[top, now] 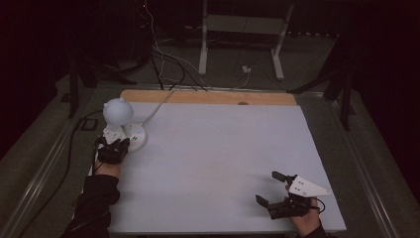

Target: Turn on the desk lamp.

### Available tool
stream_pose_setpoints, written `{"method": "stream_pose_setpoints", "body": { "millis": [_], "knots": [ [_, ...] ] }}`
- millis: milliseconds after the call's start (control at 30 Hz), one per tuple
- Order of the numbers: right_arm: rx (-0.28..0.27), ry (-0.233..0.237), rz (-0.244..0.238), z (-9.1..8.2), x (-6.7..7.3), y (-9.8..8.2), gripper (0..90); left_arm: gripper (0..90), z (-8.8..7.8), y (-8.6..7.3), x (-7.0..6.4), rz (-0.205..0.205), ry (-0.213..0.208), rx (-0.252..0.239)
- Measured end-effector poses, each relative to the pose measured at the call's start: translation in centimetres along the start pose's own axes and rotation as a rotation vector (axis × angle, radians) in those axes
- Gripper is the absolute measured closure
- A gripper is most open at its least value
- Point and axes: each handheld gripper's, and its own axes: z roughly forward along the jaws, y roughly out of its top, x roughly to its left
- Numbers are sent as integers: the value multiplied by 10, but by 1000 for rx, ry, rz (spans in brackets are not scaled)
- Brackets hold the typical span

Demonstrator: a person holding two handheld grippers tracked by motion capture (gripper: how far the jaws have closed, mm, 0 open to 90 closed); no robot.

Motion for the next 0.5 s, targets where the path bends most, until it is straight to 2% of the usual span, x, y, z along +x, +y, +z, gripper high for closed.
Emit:
{"method": "stream_pose_setpoints", "body": {
  "millis": [133,200,267,367,500],
  "knots": [
    [2,3,-3,0,0,0,0,900,0,0,1,-5,-2,1],
    [2,3,-2,1,0,0,0,900,0,1,-2,24,13,7],
    [0,3,-3,0,0,0,0,900,-1,2,-1,-7,12,8],
    [-2,2,-4,0,0,0,0,900,-9,5,-1,-45,11,-31],
    [-2,-1,2,-1,-1,0,0,900,-19,12,-4,-61,5,-51]
  ]
}}
